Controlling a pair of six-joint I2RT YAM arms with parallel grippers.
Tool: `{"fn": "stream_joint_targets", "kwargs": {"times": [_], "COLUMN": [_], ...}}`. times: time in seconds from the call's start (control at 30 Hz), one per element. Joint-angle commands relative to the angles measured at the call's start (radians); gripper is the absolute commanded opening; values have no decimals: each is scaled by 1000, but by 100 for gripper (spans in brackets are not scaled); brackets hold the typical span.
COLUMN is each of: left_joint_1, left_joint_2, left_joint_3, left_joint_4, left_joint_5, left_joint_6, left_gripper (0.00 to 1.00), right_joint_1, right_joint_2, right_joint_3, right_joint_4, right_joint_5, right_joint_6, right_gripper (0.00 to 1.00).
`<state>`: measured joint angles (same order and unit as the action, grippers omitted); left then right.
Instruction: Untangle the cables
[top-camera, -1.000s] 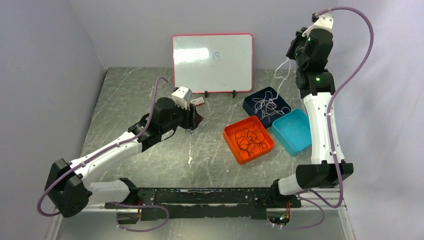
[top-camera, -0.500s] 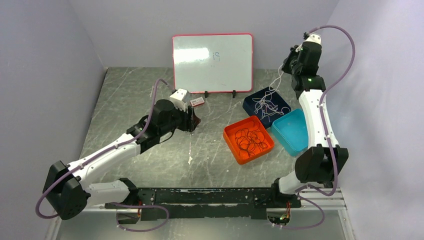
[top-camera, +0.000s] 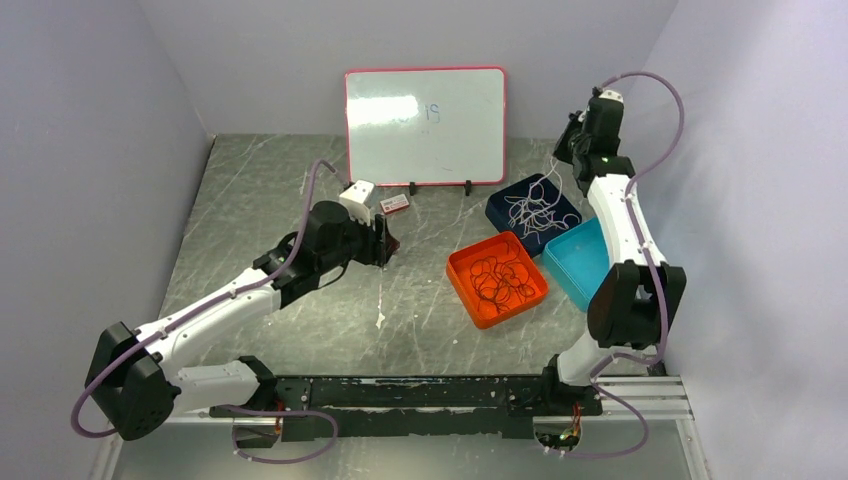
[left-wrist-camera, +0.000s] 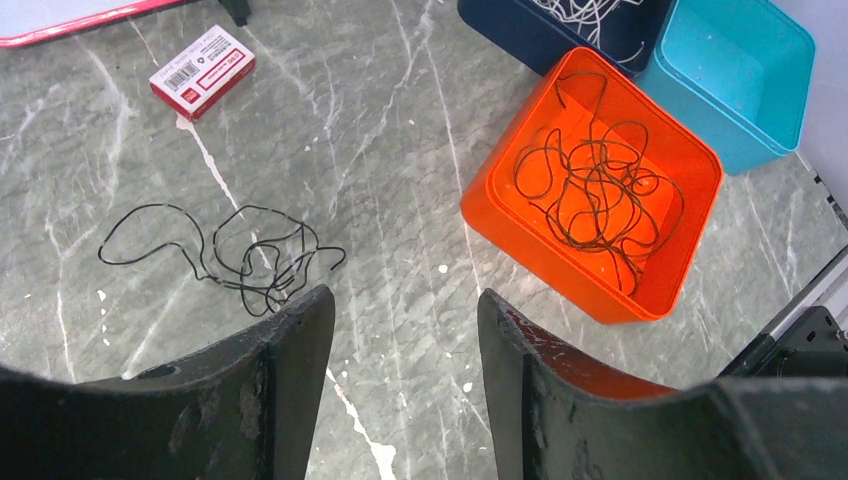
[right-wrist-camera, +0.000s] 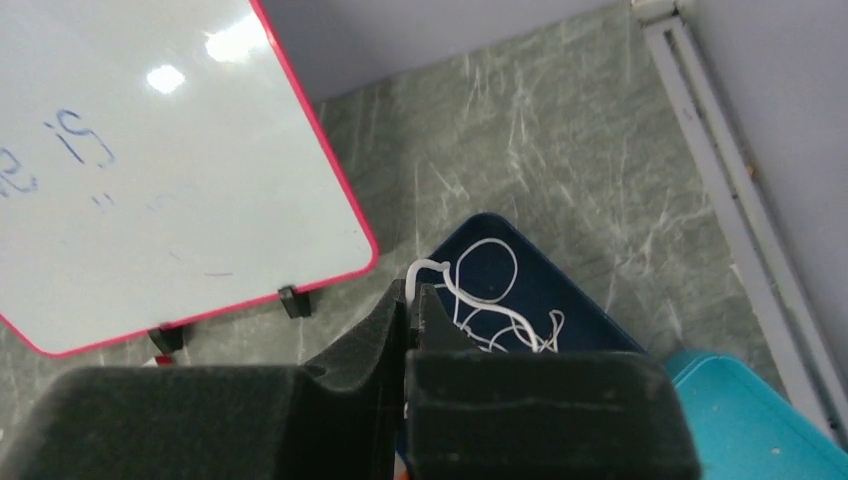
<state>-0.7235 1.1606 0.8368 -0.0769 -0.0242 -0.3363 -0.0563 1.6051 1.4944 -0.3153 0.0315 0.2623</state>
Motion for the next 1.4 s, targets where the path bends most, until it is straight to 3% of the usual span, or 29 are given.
{"fn": "stream_joint_targets", "kwargs": {"times": [0.0, 0.33, 1.03, 1.37], "left_joint_1": [7, 7, 9, 8], "left_joint_2": [-16, -24, -15, -14], "left_joint_3": [-14, -20, -25, -27], "left_joint_4": [-11, -23, -25, -27], "left_joint_5": [-21, -25, -28, -37], "left_joint_6": [-2, -5, -12, -12], "left_gripper": [60, 59, 59, 59], "right_joint_1": [-10, -10, -4, -1], "right_joint_2": [43, 146, 375, 312], "right_joint_3": [-31, -149, -158, -140], "right_joint_4": [16, 83, 95, 72], "right_joint_5": [-39, -67, -104, -73], "right_joint_6": [20, 41, 20, 6], "right_gripper": [0, 0, 0, 21]}}
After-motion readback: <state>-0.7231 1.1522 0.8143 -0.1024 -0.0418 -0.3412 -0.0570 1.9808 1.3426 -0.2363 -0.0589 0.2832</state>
